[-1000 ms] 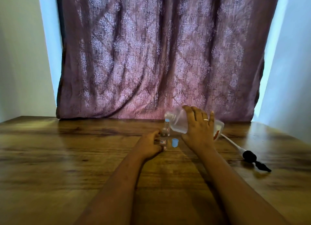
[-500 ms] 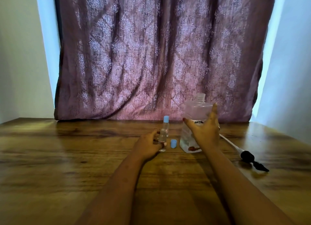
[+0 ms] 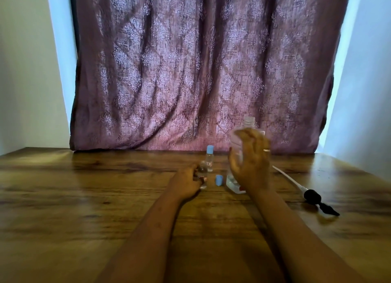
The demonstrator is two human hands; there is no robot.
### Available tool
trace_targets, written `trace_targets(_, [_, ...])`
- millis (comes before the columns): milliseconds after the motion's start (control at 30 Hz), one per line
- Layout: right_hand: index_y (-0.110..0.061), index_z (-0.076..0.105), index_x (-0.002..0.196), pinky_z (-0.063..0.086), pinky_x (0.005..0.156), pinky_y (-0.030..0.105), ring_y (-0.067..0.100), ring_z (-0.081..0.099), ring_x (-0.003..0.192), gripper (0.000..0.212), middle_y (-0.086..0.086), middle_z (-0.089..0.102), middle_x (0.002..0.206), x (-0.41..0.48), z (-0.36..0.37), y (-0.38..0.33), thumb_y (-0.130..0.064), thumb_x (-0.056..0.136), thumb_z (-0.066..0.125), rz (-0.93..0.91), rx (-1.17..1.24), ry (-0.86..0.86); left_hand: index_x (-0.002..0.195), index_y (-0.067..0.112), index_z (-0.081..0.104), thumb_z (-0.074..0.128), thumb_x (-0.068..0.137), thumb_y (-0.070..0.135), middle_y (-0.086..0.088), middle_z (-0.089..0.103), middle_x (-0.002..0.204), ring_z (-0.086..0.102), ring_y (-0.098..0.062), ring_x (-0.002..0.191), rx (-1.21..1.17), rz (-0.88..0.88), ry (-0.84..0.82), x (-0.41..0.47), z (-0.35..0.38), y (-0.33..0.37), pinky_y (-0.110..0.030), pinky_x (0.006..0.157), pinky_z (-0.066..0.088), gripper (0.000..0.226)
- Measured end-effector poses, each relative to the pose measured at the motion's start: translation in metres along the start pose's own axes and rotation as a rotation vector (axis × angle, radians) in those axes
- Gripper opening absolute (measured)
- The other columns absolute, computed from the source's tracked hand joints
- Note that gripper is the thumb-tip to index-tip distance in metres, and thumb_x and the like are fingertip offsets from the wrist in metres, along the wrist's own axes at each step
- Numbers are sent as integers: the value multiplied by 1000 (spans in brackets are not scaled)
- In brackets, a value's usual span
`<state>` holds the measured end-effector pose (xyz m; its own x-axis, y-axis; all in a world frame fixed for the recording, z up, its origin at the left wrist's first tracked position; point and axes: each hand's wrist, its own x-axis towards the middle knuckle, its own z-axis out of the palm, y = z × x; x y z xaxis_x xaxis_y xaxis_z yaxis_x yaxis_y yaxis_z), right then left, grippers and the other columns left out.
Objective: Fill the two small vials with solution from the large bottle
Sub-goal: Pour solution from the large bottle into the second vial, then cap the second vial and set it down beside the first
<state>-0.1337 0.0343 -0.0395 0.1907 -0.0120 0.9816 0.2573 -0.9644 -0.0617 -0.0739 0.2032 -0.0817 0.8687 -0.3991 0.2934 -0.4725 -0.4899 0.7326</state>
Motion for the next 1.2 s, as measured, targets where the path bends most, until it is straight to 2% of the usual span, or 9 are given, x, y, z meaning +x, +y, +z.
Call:
trace_targets(67, [-10, 59, 100, 53, 67, 34, 22, 57, 86, 22, 8, 60, 100, -4, 4, -14, -18, 82, 49, -132, 28, -135, 129, 27, 54, 61, 93, 32, -1, 69, 116, 68, -30, 96, 13, -2, 18, 0, 0, -1, -48, 85, 57, 38])
trace_targets(133, [-11, 62, 93, 53, 52, 31, 19, 61, 69, 24, 5, 65, 88, -12, 13, -24, -20, 84, 43, -226, -78, -336, 124, 28, 55, 60, 93, 31, 0, 69, 116, 67, -27, 98, 43, 5, 43, 0, -1, 0, -47, 86, 57, 32])
trace_targets(267, [-15, 55, 111, 50, 67, 31, 20, 63, 84, 19, 7, 64, 106, -36, 37, -25, -16, 92, 48, -112, -286, -835, 119, 28, 54, 59, 94, 27, 1, 68, 112, 66, -21, 96, 50, -24, 84, 1, -1, -2, -47, 84, 57, 25])
trace_targets(433, [-9, 59, 103, 51, 76, 33, 22, 60, 94, 15, 11, 60, 111, -39, 39, -28, -12, 89, 55, -51, -394, -1001, 118, 24, 51, 60, 94, 23, -1, 67, 113, 66, -22, 96, 14, -30, 73, 3, 0, -2, -49, 85, 58, 26])
trace_targets(767, [-10, 59, 102, 53, 82, 37, 24, 58, 95, 15, 10, 55, 113, -34, 30, -26, -13, 88, 56, 6, -353, -1011, 118, 23, 52, 61, 94, 25, -4, 66, 117, 68, -27, 97, -93, -54, 50, 7, 3, -9, -53, 88, 57, 26])
trace_targets(900, [-16, 65, 102, 42, 81, 23, 11, 53, 91, 17, -1, 59, 108, -20, 23, -20, -14, 85, 62, 178, 92, -928, 115, 23, 57, 64, 92, 23, -4, 68, 114, 68, -34, 98, -151, -42, 39, 8, 3, -10, -51, 86, 55, 24])
trace_targets(1000, [-15, 63, 108, 42, 81, 17, 12, 55, 95, 27, 2, 61, 111, -9, 19, -15, -9, 82, 66, 292, 327, -806, 115, 22, 59, 67, 91, 24, -5, 70, 114, 69, -31, 99, -155, -18, 17, 11, 4, -12, -43, 79, 55, 25])
trace_targets(1100, [-14, 61, 111, 45, 82, 8, 6, 57, 94, 27, 1, 63, 110, -9, 18, -16, -4, 86, 59, 362, 536, -665, 110, 19, 60, 70, 89, 20, -8, 70, 109, 62, -10, 72, -221, -10, -18, 12, 6, -12, -28, 60, 52, 24])
trace_targets(1200, [-12, 58, 114, 45, 80, 8, 3, 56, 94, 24, -1, 61, 108, -9, 20, -21, -5, 92, 52, 454, 727, -553, 101, 20, 61, 70, 87, 12, -7, 68, 91, 51, -4, 52, -302, -14, -37, 14, 8, -13, -21, 48, 39, 18])
